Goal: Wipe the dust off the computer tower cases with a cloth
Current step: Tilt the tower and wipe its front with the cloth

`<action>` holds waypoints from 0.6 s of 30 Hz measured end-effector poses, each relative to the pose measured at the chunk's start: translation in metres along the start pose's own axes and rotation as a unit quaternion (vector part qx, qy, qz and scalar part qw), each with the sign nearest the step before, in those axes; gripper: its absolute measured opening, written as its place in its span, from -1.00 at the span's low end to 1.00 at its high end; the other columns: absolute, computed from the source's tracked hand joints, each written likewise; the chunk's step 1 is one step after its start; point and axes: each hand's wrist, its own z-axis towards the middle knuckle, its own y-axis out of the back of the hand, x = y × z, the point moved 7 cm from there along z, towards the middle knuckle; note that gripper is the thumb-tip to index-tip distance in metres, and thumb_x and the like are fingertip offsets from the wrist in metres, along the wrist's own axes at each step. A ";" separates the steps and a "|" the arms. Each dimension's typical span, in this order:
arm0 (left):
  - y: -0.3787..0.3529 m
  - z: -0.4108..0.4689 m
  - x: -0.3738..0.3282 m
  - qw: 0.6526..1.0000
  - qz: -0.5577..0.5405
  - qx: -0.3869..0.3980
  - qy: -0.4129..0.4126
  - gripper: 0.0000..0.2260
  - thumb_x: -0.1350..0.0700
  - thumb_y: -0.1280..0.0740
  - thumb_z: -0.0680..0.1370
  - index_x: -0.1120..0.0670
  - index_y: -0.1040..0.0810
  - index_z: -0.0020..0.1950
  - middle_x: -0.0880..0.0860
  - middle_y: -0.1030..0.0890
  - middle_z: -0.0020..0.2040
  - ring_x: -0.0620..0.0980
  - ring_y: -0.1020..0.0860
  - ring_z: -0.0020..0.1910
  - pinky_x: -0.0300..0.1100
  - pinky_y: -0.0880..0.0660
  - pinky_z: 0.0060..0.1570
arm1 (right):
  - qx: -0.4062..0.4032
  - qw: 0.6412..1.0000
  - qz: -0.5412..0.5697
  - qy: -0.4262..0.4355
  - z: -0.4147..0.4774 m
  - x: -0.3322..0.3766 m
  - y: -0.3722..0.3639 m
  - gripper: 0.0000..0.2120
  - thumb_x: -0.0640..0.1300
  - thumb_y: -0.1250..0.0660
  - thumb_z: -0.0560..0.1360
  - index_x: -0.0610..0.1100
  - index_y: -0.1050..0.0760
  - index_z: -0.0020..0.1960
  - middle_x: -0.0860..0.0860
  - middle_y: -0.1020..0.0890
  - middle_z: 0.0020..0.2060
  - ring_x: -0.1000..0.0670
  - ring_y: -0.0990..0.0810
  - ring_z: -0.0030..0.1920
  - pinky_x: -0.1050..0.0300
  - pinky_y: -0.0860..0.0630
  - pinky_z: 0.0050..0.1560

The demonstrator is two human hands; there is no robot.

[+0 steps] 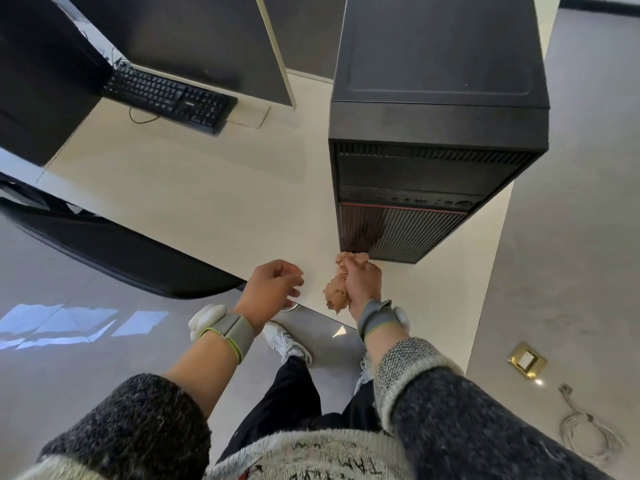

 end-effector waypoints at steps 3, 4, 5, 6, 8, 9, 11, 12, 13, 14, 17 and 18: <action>0.001 0.002 -0.004 1.000 0.007 0.003 -0.008 -0.88 0.29 -0.30 0.64 0.24 -0.62 0.12 0.13 -0.68 -0.03 0.00 -0.61 -0.20 -0.11 -0.55 -0.18 | 0.019 0.999 0.024 -0.010 -0.002 0.000 0.002 -0.78 0.10 -0.38 0.36 0.04 -0.76 -0.15 0.03 -0.70 -0.29 -0.16 -0.61 -0.25 -0.15 -0.62 -0.14; 0.002 0.004 -0.005 1.000 0.006 0.003 -0.009 -0.88 0.29 -0.30 0.64 0.23 -0.62 0.11 0.13 -0.68 -0.03 0.00 -0.61 -0.20 -0.12 -0.55 -0.19 | 0.019 0.999 0.037 -0.001 -0.017 0.015 0.003 -0.76 0.10 -0.38 0.39 0.03 -0.76 -0.11 0.01 -0.71 -0.26 -0.14 -0.60 -0.28 -0.06 -0.56 -0.22; 0.003 0.005 -0.004 1.000 0.004 0.002 -0.009 -0.88 0.29 -0.30 0.63 0.23 -0.62 0.11 0.12 -0.69 -0.03 -0.01 -0.61 -0.20 -0.13 -0.55 -0.20 | 0.019 0.999 0.038 0.013 -0.029 0.027 0.003 -0.76 0.09 -0.37 0.44 0.01 -0.76 -0.08 -0.02 -0.73 -0.22 -0.14 -0.59 -0.31 -0.01 -0.53 -0.29; 0.003 0.006 -0.004 1.000 0.004 0.000 -0.009 -0.89 0.29 -0.31 0.63 0.22 -0.62 0.10 0.12 -0.69 -0.03 -0.01 -0.61 -0.20 -0.14 -0.55 -0.21 | 0.020 0.999 0.032 0.023 -0.032 0.031 0.004 -0.77 0.08 -0.36 0.48 0.00 -0.75 -0.08 -0.02 -0.75 -0.20 -0.15 -0.60 -0.33 -0.01 -0.54 -0.32; 0.002 0.006 -0.004 1.000 0.008 0.002 -0.006 -0.89 0.29 -0.31 0.62 0.21 -0.62 0.08 0.13 -0.69 -0.03 0.00 -0.61 -0.20 -0.15 -0.54 -0.22 | 0.016 1.000 0.017 0.018 -0.024 0.024 0.005 -0.75 0.08 -0.35 0.47 -0.03 -0.73 -0.12 -0.02 -0.73 -0.25 -0.19 -0.61 -0.33 -0.08 -0.59 -0.29; 0.001 0.006 -0.003 1.000 0.011 0.005 -0.005 -0.89 0.29 -0.32 0.62 0.20 -0.63 0.08 0.13 -0.69 -0.03 0.00 -0.61 -0.20 -0.15 -0.54 -0.21 | 0.014 1.000 0.009 0.010 -0.011 0.011 0.007 -0.73 0.11 -0.35 0.42 -0.04 -0.73 -0.14 -0.02 -0.71 -0.31 -0.20 -0.61 -0.33 -0.13 -0.63 -0.24; -0.002 0.006 -0.004 1.000 0.019 0.009 -0.009 -0.89 0.28 -0.32 0.62 0.21 -0.63 0.09 0.13 -0.70 -0.03 -0.01 -0.62 -0.20 -0.14 -0.54 -0.20 | 0.018 1.000 -0.007 -0.019 0.017 -0.015 0.009 -0.73 0.12 -0.35 0.36 -0.01 -0.75 -0.17 0.00 -0.67 -0.39 -0.23 -0.65 -0.29 -0.21 -0.69 -0.13; -0.002 0.006 -0.004 1.000 0.022 0.011 -0.010 -0.89 0.28 -0.31 0.63 0.20 -0.63 0.09 0.13 -0.70 -0.02 -0.01 -0.62 -0.19 -0.15 -0.54 -0.21 | 0.028 0.999 -0.004 -0.019 0.020 -0.020 0.008 -0.76 0.08 -0.34 0.36 0.02 -0.76 -0.18 0.02 -0.67 -0.40 -0.23 -0.65 -0.27 -0.16 -0.67 -0.12; -0.002 0.006 -0.004 1.000 0.025 0.011 -0.010 -0.89 0.28 -0.32 0.63 0.20 -0.63 0.09 0.14 -0.70 -0.02 -0.01 -0.62 -0.19 -0.15 -0.55 -0.22 | 0.037 0.999 0.008 -0.012 0.016 -0.018 0.007 -0.77 0.04 -0.34 0.38 0.03 -0.77 -0.17 0.06 -0.66 -0.40 -0.21 -0.64 -0.25 -0.09 -0.62 -0.13; -0.003 0.007 -0.004 1.000 0.024 0.012 -0.008 -0.89 0.28 -0.32 0.62 0.20 -0.63 0.08 0.14 -0.70 -0.01 -0.01 -0.62 -0.18 -0.15 -0.55 -0.21 | 0.047 0.999 0.018 0.002 -0.001 -0.001 0.009 -0.77 0.03 -0.34 0.41 0.02 -0.77 -0.14 0.08 -0.65 -0.39 -0.17 -0.62 -0.24 -0.08 -0.56 -0.14; -0.005 0.008 -0.006 1.000 0.023 0.014 -0.007 -0.89 0.28 -0.33 0.62 0.21 -0.63 0.09 0.14 -0.70 -0.01 0.00 -0.62 -0.18 -0.12 -0.56 -0.18 | 0.047 0.996 0.065 0.046 -0.052 0.053 0.013 -0.77 0.07 -0.39 0.55 -0.04 -0.74 -0.04 -0.03 -0.70 -0.29 -0.15 -0.59 -0.30 -0.05 -0.54 -0.24; -0.007 0.008 -0.007 1.000 0.024 0.015 -0.007 -0.89 0.28 -0.33 0.62 0.22 -0.63 0.10 0.14 -0.70 -0.02 0.01 -0.62 -0.17 -0.12 -0.56 -0.18 | 0.048 0.993 0.075 0.078 -0.061 0.069 0.014 -0.78 0.06 -0.39 0.59 -0.04 -0.73 -0.04 -0.07 -0.72 -0.24 -0.15 -0.61 -0.30 -0.04 -0.55 -0.28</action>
